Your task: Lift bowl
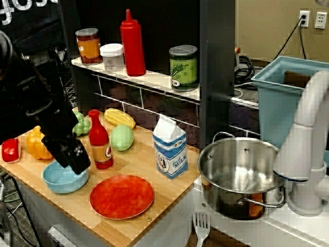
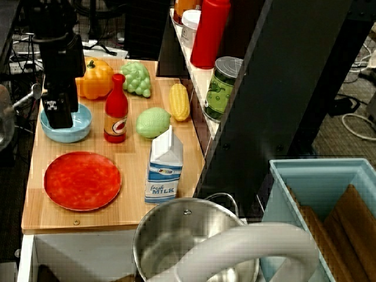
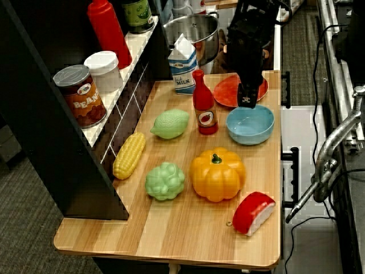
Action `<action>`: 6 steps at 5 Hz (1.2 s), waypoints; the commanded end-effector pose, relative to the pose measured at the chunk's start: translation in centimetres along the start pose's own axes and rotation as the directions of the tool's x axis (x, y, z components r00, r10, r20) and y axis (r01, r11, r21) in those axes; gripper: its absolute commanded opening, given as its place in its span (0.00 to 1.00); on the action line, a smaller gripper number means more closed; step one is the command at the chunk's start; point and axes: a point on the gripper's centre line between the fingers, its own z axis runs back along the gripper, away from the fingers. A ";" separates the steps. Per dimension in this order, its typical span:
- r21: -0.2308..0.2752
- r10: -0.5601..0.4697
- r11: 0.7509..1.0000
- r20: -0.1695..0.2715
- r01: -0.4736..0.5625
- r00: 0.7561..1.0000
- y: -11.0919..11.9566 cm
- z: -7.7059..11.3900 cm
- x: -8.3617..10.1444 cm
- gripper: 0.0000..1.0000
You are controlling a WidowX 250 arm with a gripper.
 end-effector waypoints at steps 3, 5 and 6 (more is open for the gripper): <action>0.115 0.008 0.993 0.025 -0.011 1.000 1.4 -1.1 0.5 1.00; 0.129 0.015 0.991 0.063 -0.023 0.998 1.4 -2.3 0.3 1.00; 0.148 0.025 0.988 0.066 -0.034 0.997 1.8 -3.1 0.3 1.00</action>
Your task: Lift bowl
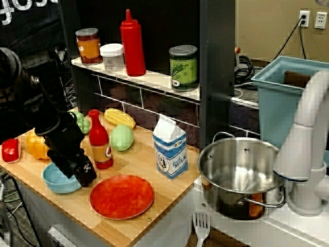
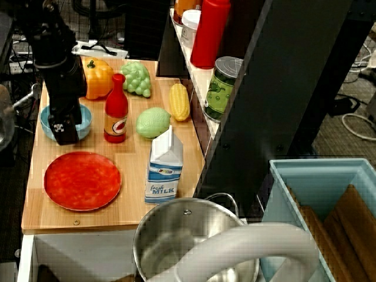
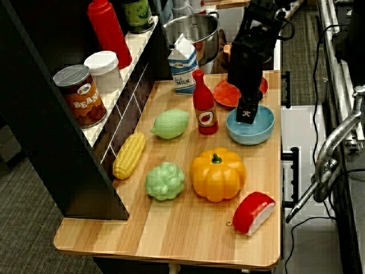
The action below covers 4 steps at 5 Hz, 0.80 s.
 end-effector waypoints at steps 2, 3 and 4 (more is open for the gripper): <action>0.005 0.043 0.999 0.014 -0.043 0.999 1.5 -0.5 0.3 0.00; 0.005 0.060 0.998 -0.003 -0.060 0.998 1.9 -0.3 0.7 0.00; -0.005 0.082 0.997 -0.023 -0.082 0.996 2.3 0.4 1.3 0.00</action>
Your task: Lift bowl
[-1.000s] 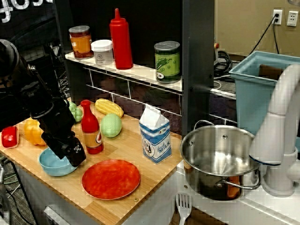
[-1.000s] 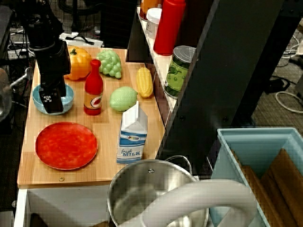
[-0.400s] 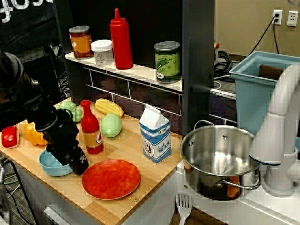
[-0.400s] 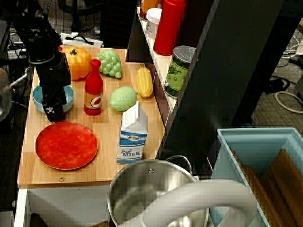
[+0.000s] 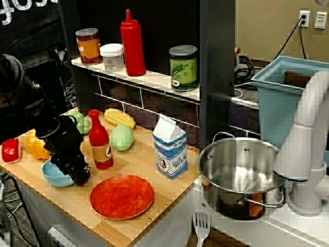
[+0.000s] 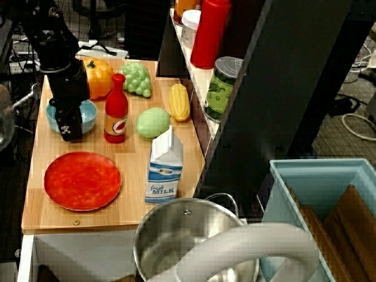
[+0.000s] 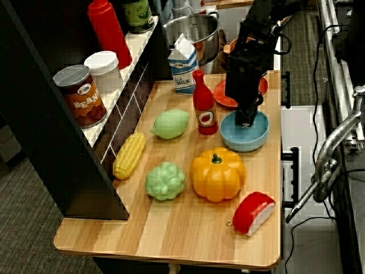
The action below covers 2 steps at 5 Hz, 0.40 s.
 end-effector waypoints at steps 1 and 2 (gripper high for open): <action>-0.033 0.036 0.999 -0.019 -0.037 0.999 0.8 3.7 1.8 0.00; -0.109 0.040 0.993 -0.013 -0.041 0.999 -0.1 7.9 2.6 0.00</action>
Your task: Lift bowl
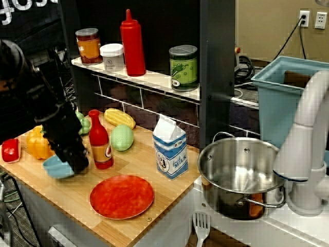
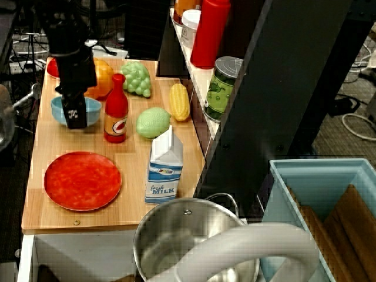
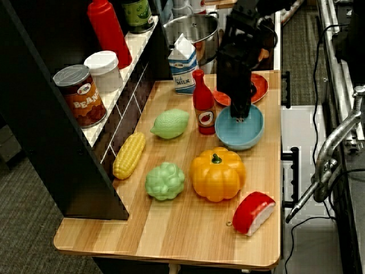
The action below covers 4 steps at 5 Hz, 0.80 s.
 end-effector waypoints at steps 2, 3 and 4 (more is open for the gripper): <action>-0.097 0.033 0.995 0.054 -0.027 0.998 -1.3 9.7 2.4 0.00; -0.116 0.038 0.993 0.048 -0.032 0.998 -1.8 10.9 3.1 0.00; -0.137 0.034 0.990 0.025 -0.031 0.999 -2.9 12.5 4.3 0.00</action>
